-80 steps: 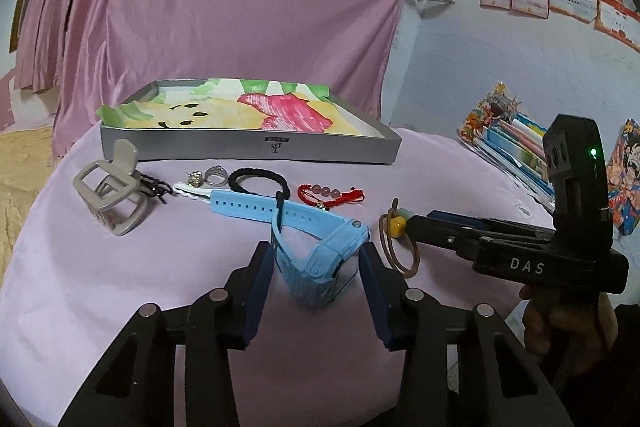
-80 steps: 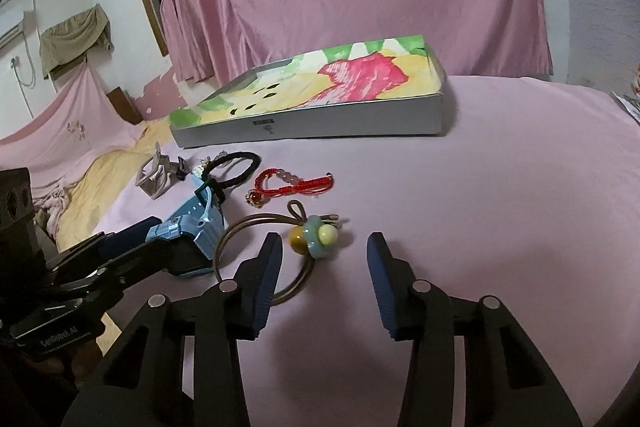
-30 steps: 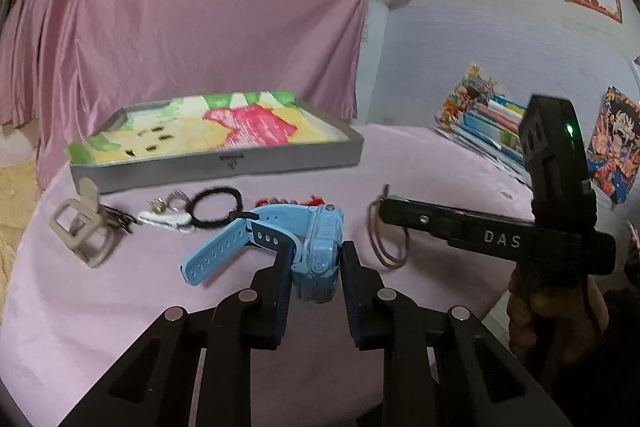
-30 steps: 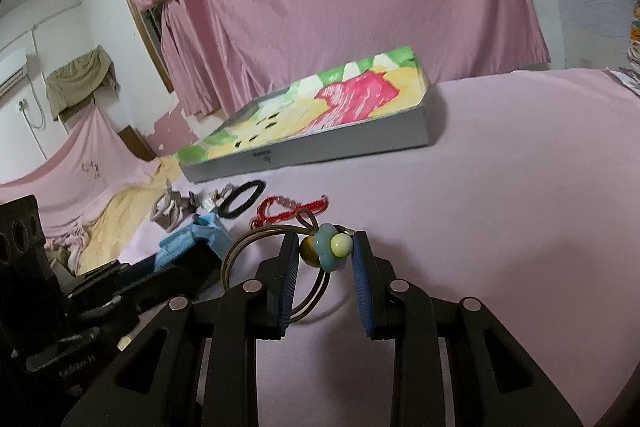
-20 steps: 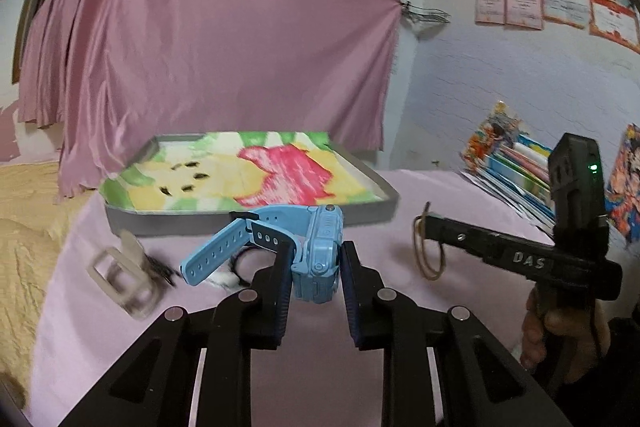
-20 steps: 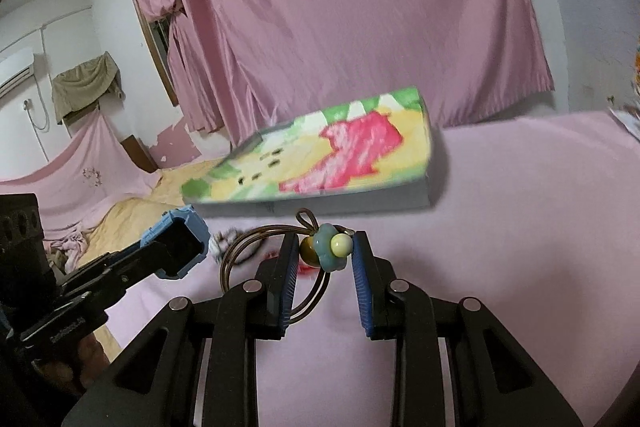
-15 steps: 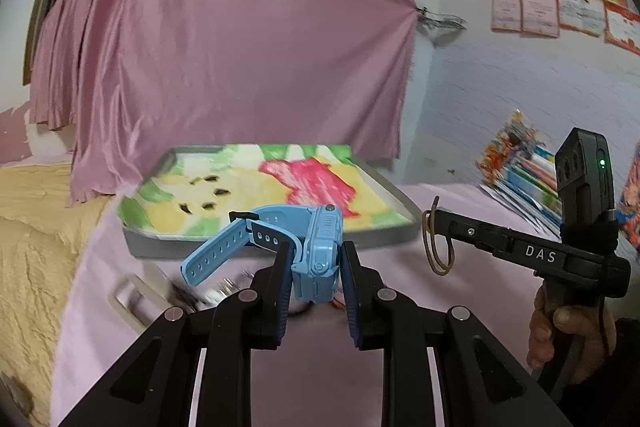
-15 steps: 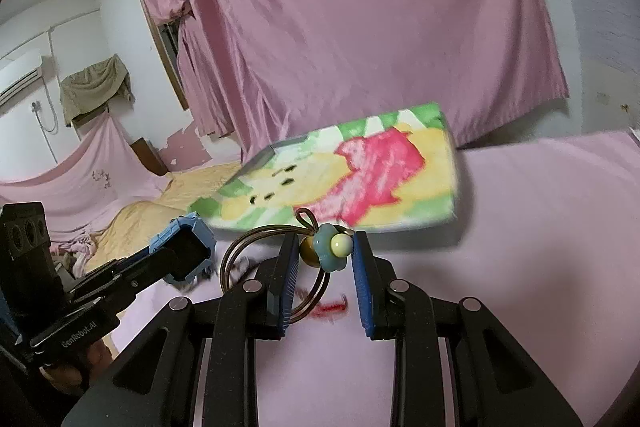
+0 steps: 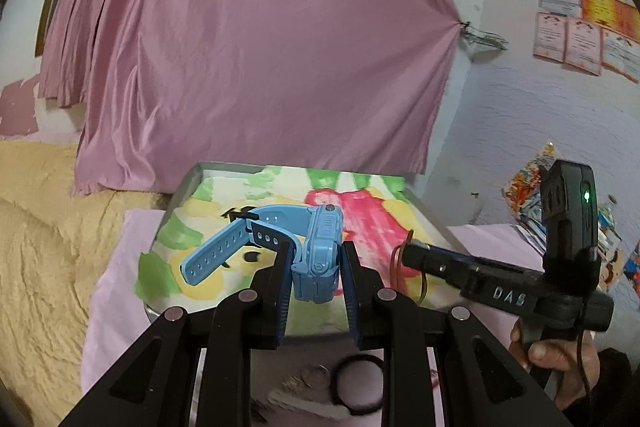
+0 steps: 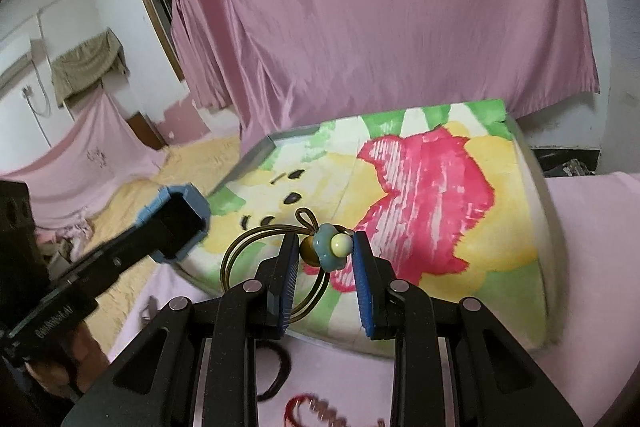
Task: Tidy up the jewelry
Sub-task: 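Carry the blue watch with left tool while right tool carries the hair tie to the tray, then open left tool over the tray while right tool releases the hair tie there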
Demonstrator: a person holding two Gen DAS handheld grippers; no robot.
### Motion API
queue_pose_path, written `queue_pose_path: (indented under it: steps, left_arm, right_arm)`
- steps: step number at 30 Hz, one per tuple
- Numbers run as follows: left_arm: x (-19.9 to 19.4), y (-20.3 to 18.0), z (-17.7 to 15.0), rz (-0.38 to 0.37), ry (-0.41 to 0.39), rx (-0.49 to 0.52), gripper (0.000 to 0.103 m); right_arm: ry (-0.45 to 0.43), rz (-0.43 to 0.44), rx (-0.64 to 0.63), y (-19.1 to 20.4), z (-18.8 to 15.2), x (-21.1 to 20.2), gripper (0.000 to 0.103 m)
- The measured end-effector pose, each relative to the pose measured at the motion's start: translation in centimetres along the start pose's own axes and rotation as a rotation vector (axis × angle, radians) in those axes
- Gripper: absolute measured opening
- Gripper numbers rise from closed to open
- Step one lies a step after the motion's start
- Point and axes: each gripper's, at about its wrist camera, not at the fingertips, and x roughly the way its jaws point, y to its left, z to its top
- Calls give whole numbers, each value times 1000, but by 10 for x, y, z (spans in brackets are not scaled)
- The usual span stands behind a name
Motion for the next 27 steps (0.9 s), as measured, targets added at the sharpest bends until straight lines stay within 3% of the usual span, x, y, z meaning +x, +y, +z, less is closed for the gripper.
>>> queue_pose_path:
  steps: [12, 19, 21, 23, 27]
  left_arm:
    - [55, 37, -12, 84, 193, -132, 22]
    - [60, 33, -15, 97, 220, -106, 24]
    - [61, 33, -15, 108, 235, -108, 26]
    - [60, 33, -14, 105, 236, -107, 32]
    - [49, 32, -12, 93, 190, -111, 48]
  right_arm:
    - [133, -84, -11, -4, -3, 47, 24]
    - [157, -95, -13, -5, -6, 56, 24]
    - [156, -95, -7, -6, -6, 55, 27]
    - [152, -98, 1, -7, -6, 53, 44]
    - [116, -100, 3, -7, -6, 40, 47]
